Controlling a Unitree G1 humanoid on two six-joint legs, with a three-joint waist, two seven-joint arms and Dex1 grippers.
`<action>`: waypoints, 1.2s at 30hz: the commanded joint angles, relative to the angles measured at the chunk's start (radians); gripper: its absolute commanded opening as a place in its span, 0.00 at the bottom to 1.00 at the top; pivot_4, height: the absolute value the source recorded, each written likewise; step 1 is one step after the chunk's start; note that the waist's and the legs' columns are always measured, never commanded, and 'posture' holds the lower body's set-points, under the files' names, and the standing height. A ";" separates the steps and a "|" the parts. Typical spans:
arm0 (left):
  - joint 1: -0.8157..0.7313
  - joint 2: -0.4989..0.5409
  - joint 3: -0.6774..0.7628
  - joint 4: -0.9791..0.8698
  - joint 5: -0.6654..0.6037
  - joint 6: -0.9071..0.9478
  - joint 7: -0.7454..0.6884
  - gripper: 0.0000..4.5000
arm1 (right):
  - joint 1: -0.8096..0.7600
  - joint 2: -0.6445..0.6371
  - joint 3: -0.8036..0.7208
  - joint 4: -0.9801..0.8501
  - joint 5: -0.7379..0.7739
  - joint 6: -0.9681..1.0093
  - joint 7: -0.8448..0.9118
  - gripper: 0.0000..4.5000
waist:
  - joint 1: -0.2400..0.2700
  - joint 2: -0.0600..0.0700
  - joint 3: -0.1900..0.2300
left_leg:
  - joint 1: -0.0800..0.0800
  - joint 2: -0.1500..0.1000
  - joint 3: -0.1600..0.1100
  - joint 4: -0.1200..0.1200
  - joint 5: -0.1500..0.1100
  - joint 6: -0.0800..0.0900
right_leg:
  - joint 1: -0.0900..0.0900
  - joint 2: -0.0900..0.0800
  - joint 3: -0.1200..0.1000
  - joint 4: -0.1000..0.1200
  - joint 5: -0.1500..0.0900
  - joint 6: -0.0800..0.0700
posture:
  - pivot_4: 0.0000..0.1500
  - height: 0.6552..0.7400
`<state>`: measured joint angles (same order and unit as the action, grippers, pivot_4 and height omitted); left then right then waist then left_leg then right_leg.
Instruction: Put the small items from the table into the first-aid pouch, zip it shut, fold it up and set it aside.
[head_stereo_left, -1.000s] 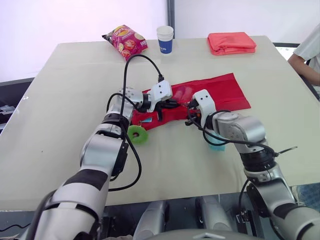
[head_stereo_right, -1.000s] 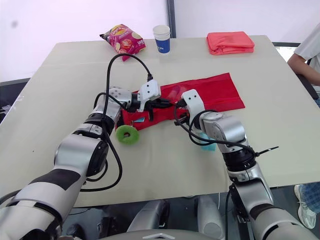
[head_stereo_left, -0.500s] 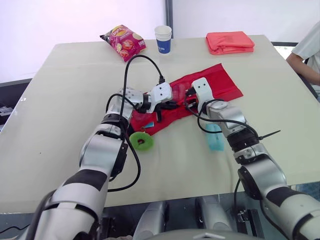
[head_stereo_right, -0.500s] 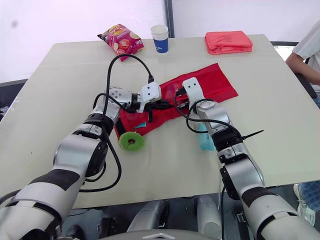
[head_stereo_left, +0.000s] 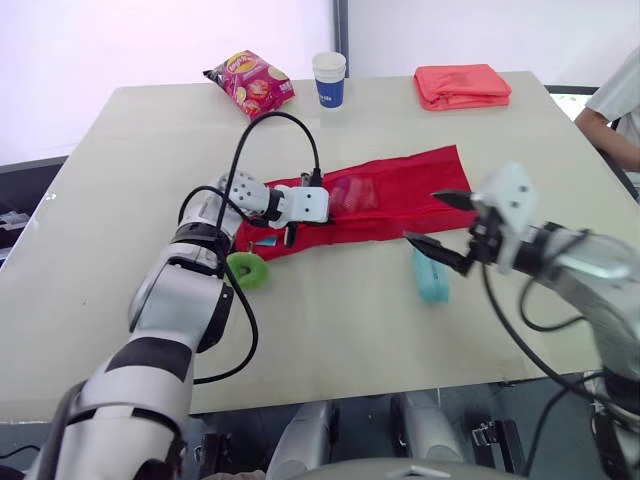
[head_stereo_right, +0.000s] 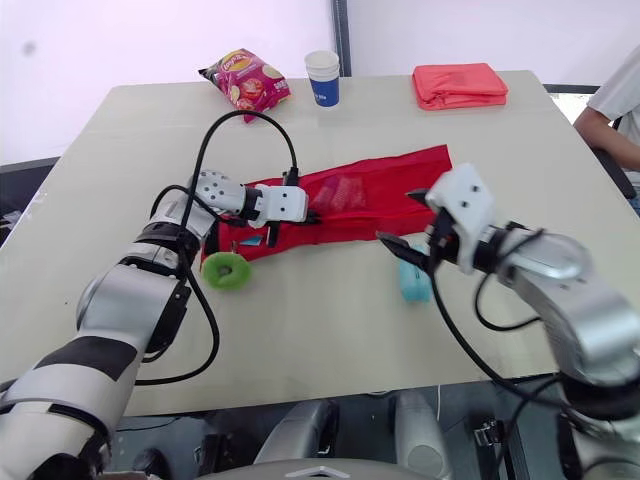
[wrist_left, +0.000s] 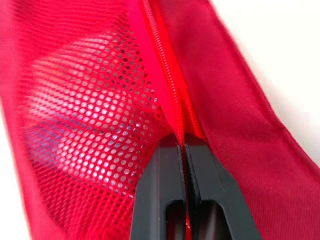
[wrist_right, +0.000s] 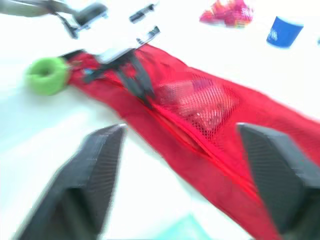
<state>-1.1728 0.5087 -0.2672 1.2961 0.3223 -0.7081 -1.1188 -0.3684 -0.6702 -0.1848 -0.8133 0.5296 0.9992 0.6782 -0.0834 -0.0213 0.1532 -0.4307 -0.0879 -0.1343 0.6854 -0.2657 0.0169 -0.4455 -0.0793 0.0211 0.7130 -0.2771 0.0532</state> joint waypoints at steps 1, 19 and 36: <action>-0.025 0.023 0.087 0.018 -0.089 0.063 -0.078 0.00 | 0.018 -0.048 -0.158 -0.122 0.103 0.076 -0.015 1.00 | 0.005 0.000 0.000 | 0.000 0.000 0.000 0.000 0.000 0.000 | 0.000 0.000 0.000 0.000 0.000 0.000 | 1.00 1.00; 0.403 0.071 0.272 -1.031 -0.388 1.183 -0.016 0.98 | 0.206 -0.278 -0.605 -0.215 0.514 0.154 -0.145 1.00 | 0.039 0.000 0.000 | 0.003 0.000 -0.002 0.002 0.000 0.000 | 0.006 -0.001 -0.002 -0.001 0.000 0.000 | 1.00 1.00; 0.227 -0.143 -0.116 -0.792 -0.106 0.903 0.324 0.60 | 0.220 -0.385 -0.486 -0.169 0.612 0.056 -0.324 1.00 | 0.071 -0.001 0.000 | 0.016 0.001 0.002 -0.002 -0.002 0.003 | 0.020 -0.002 0.000 -0.010 0.001 0.002 | 1.00 1.00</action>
<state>-0.9165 0.3615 -0.3781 0.4633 0.1936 0.2643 -0.8069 -0.1441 -1.0444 -0.6632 -0.9800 1.1256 1.0830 0.3745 -0.0124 -0.0222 0.1533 -0.4150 -0.0871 -0.1325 0.6831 -0.2676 0.0200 -0.4256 -0.0815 0.0209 0.7029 -0.2761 0.0549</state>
